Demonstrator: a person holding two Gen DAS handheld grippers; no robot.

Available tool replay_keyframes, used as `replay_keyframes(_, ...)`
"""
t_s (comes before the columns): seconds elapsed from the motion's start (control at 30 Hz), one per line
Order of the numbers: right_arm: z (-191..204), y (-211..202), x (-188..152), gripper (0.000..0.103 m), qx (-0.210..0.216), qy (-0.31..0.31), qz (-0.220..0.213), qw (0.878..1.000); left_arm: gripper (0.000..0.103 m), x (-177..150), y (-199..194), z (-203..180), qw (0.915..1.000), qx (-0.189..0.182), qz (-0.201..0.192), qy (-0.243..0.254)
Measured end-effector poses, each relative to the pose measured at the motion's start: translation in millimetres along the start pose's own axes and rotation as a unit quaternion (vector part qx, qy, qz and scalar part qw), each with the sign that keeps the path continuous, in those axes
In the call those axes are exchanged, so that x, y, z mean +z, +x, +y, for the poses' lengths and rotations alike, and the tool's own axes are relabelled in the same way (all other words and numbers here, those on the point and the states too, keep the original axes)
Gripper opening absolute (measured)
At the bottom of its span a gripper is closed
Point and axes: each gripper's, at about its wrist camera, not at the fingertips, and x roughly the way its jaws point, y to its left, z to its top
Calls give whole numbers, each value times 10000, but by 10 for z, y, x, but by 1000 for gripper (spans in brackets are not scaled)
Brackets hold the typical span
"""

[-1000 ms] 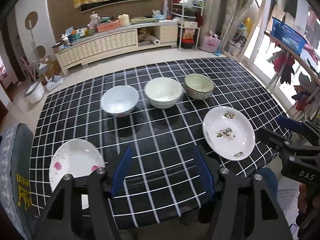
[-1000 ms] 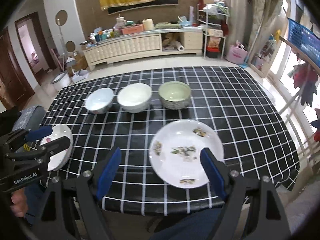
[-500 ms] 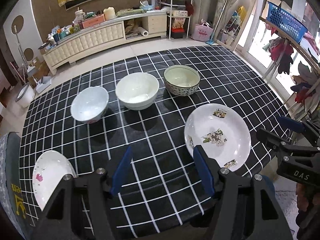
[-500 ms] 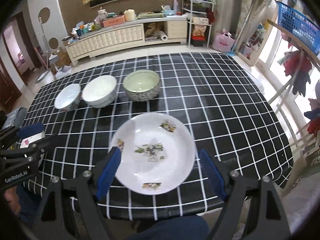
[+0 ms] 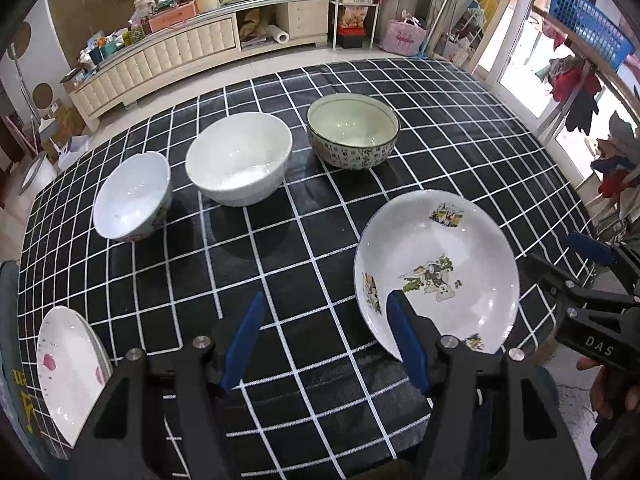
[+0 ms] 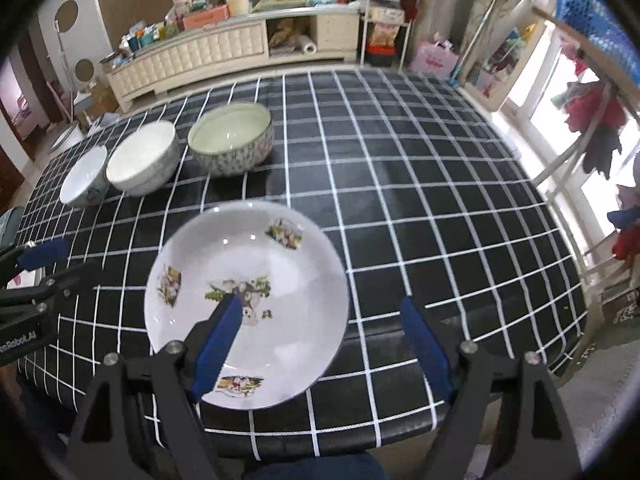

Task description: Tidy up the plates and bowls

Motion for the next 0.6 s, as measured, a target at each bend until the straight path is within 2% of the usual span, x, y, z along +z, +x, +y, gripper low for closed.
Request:
replay_keyframes(0.33, -162, 324, -35, 84, -69, 185, 379, 9991, 61, 23, 446, -172, 9990, 12, 306, 317)
replay_keyframes(0.5, -189, 469, -25, 75, 1, 242, 550, 9982, 61, 21, 603, -207, 9983, -95, 443, 360)
replay_keyframes(0.57, -201, 526, -29, 58, -22, 267, 608, 9978, 61, 24, 670, -220, 9979, -99, 508, 385)
replay_keyframes(0.6, -208, 558, -33, 54, 29, 292, 646, 9975, 59, 27, 697, -224, 9977, -125, 548, 385)
